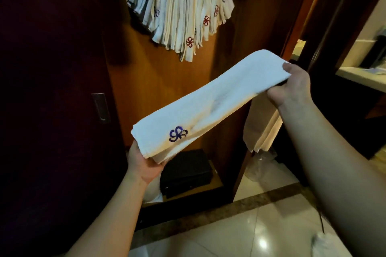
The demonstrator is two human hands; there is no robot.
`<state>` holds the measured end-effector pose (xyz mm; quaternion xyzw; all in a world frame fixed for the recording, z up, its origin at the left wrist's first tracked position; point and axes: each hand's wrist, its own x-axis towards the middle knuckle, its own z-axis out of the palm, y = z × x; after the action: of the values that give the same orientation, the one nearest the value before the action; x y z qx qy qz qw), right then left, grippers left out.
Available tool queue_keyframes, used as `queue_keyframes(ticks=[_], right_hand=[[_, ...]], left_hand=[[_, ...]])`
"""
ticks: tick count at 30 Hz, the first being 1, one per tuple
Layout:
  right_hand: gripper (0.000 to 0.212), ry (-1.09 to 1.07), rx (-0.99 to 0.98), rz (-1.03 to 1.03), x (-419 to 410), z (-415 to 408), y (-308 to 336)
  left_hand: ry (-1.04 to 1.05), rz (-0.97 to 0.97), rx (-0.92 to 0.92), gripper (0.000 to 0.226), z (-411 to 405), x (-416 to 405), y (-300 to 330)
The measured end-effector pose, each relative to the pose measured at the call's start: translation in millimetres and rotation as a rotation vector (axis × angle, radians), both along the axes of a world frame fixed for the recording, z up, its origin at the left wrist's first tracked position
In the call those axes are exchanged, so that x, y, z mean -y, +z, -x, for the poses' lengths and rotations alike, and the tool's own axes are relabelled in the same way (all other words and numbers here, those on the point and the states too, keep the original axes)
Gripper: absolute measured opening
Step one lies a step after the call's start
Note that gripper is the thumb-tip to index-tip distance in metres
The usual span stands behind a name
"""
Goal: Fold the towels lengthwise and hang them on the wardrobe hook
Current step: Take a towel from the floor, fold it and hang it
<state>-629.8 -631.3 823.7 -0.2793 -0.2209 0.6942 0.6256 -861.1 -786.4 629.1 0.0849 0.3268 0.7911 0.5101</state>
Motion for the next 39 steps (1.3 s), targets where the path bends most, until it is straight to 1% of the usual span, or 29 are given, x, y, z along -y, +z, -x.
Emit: queue_keyframes(ticks=[3, 6, 7, 8, 10, 11, 12, 13, 15, 16, 18, 20, 21, 22, 24, 26, 28, 29, 31, 32, 33, 34, 35, 36, 37, 39], right_hand=[[0.019, 0.021, 0.025, -0.026, 1, 2, -2], [0.024, 0.026, 0.043, -0.031, 0, 3, -5], [0.025, 0.028, 0.053, -0.038, 1, 4, -6], [0.025, 0.03, 0.061, -0.04, 2, 4, -6], [0.025, 0.033, 0.069, -0.05, 1, 4, -8], [0.026, 0.034, 0.071, -0.051, 1, 3, -7], [0.026, 0.039, 0.067, -0.049, 0, 2, -6], [0.028, 0.045, 0.058, -0.049, -1, 1, -4], [0.029, 0.044, 0.035, -0.06, -3, -1, 0], [0.028, 0.037, 0.027, -0.054, -2, -1, 2], [0.027, 0.043, 0.012, -0.038, 1, 1, 1], [0.025, 0.081, 0.003, -0.032, 8, 6, -2], [0.02, 0.1, 0.004, -0.027, 12, 9, -4], [0.015, 0.116, 0.002, -0.025, 14, 12, -6], [0.016, 0.168, -0.005, -0.043, 19, 19, -7], [0.022, 0.218, 0.006, -0.093, 23, 25, -6], [0.03, 0.272, 0.047, -0.147, 24, 31, -4], [0.034, 0.301, 0.073, -0.17, 25, 34, -3], [0.044, 0.353, 0.114, -0.205, 27, 42, 0], [0.047, 0.372, 0.132, -0.222, 28, 47, 1], [0.049, 0.38, 0.149, -0.237, 29, 52, 2], [0.05, 0.375, 0.17, -0.246, 31, 57, 4], [0.051, 0.369, 0.193, -0.255, 33, 62, 5], [0.052, 0.361, 0.219, -0.269, 34, 68, 7], [0.053, 0.363, 0.246, -0.29, 36, 74, 8], [0.045, 0.37, 0.32, -0.356, 39, 86, 11]], left_hand=[[-0.036, 0.001, 0.141, 0.06, -12, -1, -13], [-0.09, -0.057, 0.213, 0.079, -18, -1, -26], [-0.136, -0.082, 0.211, 0.08, -17, -1, -27], [-0.187, -0.082, 0.197, 0.077, -15, -1, -28], [-0.278, -0.008, 0.15, 0.065, -9, -5, -30], [-0.309, 0.032, 0.114, 0.063, -7, -7, -31], [-0.329, 0.052, 0.084, 0.065, -7, -7, -33], [-0.34, 0.042, 0.068, 0.076, -5, -7, -37], [-0.335, -0.006, 0.053, 0.106, -1, -5, -49], [-0.326, -0.025, 0.041, 0.115, 2, -5, -59], [-0.326, -0.036, 0.026, 0.118, 3, -5, -76], [-0.317, -0.022, 0.046, 0.113, 0, -5, -87], [-0.31, 0.003, 0.063, 0.107, -2, -5, -91], [-0.301, 0.033, 0.085, 0.093, -5, -6, -93], [-0.275, 0.083, 0.138, 0.065, -8, -6, -96], [-0.28, 0.164, 0.125, 0.054, -10, -7, -97], [-0.277, 0.271, 0.032, 0.045, -12, -9, -94], [-0.244, 0.349, -0.034, 0.042, -13, -11, -91], [-0.104, 0.505, -0.211, 0.043, -16, -17, -82], [0.0, 0.555, -0.31, 0.039, -19, -19, -74], [0.118, 0.56, -0.395, 0.03, -24, -19, -61], [0.218, 0.517, -0.449, 0.021, -32, -16, -46], [0.281, 0.433, -0.483, 0.016, -41, -13, -30], [0.294, 0.318, -0.498, 0.016, -52, -8, -10], [0.262, 0.184, -0.507, 0.019, -66, -3, 11], [0.135, -0.043, -0.597, 0.035, -88, 7, 47]])
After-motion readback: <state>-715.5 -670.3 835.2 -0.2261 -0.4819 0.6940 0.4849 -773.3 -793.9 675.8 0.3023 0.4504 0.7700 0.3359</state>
